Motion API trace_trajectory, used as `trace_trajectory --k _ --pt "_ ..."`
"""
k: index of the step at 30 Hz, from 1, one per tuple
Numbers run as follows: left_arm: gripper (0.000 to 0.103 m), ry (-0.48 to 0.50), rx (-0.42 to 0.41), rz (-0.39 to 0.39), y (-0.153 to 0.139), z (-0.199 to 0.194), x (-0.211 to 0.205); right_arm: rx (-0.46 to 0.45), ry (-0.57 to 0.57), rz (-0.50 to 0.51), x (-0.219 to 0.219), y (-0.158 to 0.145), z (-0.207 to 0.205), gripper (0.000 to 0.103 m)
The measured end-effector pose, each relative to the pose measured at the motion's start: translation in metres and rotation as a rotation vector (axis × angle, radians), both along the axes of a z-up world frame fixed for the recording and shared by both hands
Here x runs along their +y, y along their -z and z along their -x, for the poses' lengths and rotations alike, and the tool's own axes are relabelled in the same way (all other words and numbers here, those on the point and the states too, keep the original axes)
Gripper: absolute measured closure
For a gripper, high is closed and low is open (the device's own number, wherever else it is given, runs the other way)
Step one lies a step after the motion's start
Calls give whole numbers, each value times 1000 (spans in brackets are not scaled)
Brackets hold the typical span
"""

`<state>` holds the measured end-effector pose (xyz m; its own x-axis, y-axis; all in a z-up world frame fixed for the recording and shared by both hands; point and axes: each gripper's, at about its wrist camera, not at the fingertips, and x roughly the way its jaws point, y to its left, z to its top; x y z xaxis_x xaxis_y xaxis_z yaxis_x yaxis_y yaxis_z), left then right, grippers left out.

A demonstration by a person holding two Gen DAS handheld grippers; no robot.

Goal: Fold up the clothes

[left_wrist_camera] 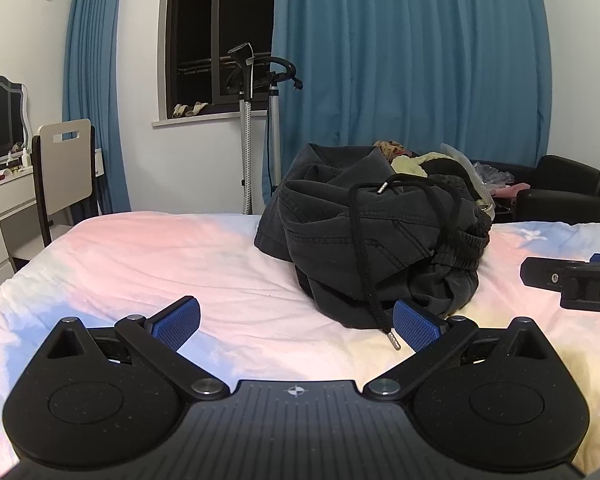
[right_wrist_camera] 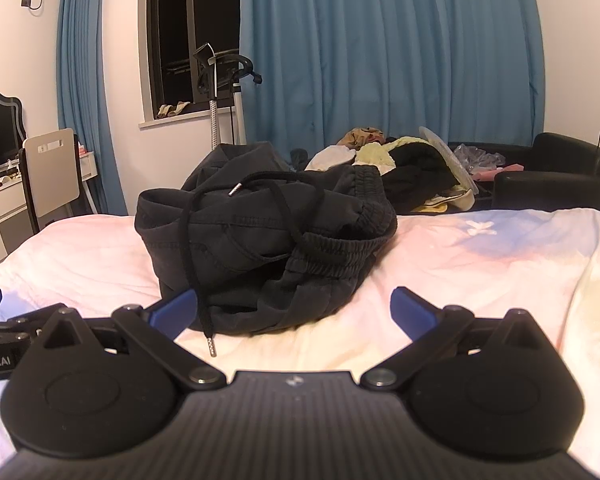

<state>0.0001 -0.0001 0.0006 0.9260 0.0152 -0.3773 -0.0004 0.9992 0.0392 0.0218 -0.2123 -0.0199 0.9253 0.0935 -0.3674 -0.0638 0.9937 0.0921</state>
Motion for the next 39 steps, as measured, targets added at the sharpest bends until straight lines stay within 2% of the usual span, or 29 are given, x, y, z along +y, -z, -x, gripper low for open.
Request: trace_trajectory --k 10,39 --pt "0 16 -7 9 -8 -1 -1 4 7 2 -4 1 -1 0" --pt "0 23 7 15 -3 -4 -5 -10 26 -4 -5 4 -1 0"
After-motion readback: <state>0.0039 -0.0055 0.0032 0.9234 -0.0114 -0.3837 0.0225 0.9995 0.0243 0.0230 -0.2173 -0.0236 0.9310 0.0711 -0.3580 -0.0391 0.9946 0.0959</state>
